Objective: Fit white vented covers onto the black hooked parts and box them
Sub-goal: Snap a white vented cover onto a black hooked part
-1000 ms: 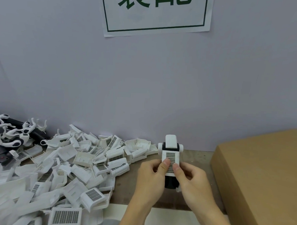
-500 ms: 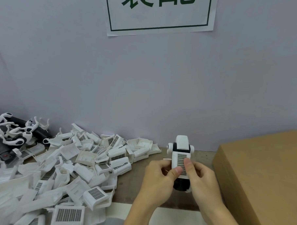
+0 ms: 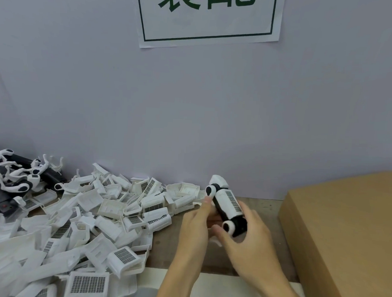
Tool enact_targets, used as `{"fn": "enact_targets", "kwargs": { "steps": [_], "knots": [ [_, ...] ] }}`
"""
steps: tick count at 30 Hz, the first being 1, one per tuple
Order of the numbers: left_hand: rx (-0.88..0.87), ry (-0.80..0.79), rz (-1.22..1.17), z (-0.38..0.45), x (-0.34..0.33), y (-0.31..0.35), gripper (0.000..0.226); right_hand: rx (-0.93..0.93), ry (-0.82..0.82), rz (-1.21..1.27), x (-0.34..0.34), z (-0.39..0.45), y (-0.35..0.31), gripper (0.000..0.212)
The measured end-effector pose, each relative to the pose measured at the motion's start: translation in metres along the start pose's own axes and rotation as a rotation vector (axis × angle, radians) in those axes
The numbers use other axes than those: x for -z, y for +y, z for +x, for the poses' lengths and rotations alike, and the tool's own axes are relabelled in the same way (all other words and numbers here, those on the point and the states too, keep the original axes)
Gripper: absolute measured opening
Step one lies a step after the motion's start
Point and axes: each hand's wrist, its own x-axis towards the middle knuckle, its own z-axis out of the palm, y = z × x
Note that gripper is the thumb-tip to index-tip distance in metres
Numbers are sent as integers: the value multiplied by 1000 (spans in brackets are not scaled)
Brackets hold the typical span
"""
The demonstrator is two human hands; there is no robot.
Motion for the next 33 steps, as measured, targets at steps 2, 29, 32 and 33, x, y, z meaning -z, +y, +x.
{"fn": "enact_targets", "kwargs": {
  "steps": [2,29,32,33],
  "knots": [
    [-25,17,69,0,0,1,40,12,113,17,1,1,0,36],
    [-134,-85,54,3,39,16,29,-206,-302,423,33,3,-4,46],
    [-117,-138,51,3,43,13,26,-155,-283,400,33,2,-7,46],
    [-118,-174,41,3,45,12,32,-145,-278,392,34,2,-8,47]
  ]
}}
